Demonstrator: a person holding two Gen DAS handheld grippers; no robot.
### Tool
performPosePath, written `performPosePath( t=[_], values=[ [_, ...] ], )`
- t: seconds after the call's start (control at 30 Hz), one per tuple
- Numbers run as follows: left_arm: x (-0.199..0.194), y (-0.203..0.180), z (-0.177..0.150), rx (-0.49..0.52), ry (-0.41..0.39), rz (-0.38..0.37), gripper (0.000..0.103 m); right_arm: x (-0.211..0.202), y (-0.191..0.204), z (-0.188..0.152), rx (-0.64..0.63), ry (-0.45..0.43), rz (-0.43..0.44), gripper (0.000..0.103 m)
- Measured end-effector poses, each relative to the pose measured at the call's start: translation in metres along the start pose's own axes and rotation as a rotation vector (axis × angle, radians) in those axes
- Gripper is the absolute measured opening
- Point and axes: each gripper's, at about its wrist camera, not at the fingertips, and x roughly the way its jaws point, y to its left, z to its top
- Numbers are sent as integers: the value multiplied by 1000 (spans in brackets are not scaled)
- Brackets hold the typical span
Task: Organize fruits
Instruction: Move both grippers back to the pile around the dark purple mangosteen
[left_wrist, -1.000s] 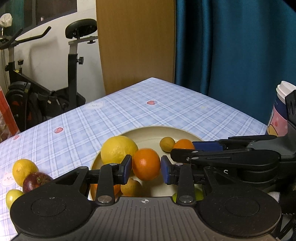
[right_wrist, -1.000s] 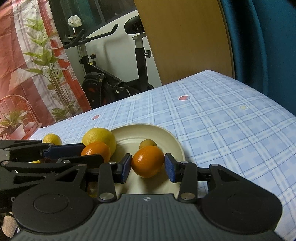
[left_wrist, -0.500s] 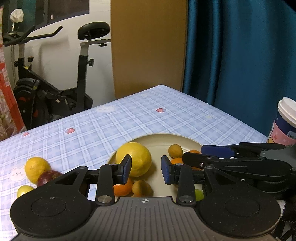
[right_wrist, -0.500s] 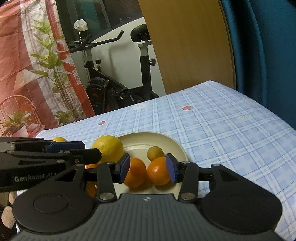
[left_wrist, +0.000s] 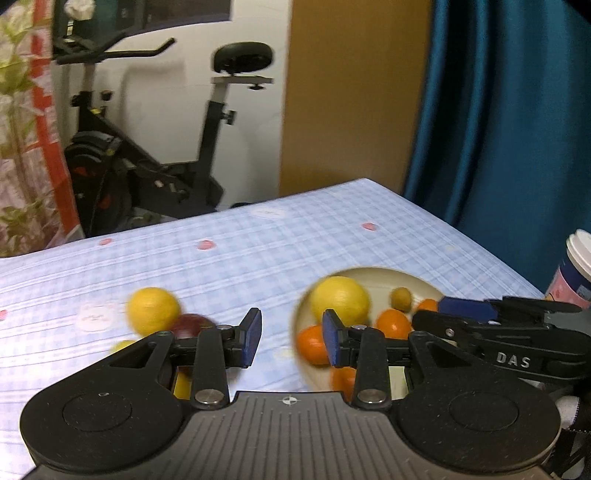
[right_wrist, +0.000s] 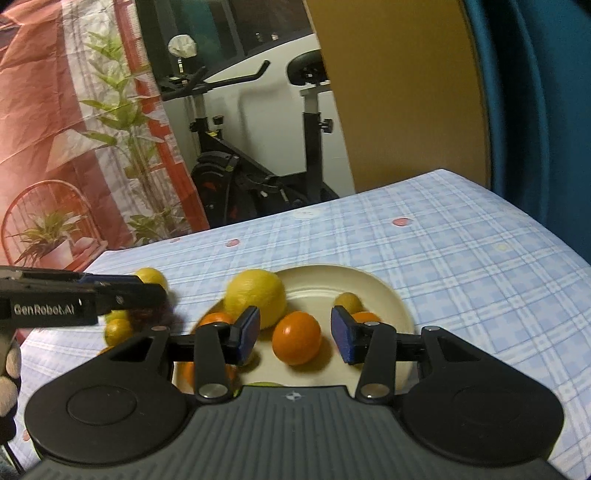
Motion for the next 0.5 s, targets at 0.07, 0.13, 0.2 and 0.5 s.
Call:
performPosePath(
  t=[0.07, 0.13, 0.2, 0.5],
  values=[
    [-8, 16, 0, -25, -5, 19, 38, 2, 7, 1, -16, 6, 19, 47],
    [-16, 35, 0, -55, -7, 39, 38, 5, 16, 1, -32, 11, 45, 49],
    [-22, 53, 0, -84, -7, 61, 38, 8, 24, 1, -48, 17, 69, 52],
    [-35, 102, -7, -153, 2, 121, 38, 33, 70, -5, -170, 90, 166, 53]
  ],
)
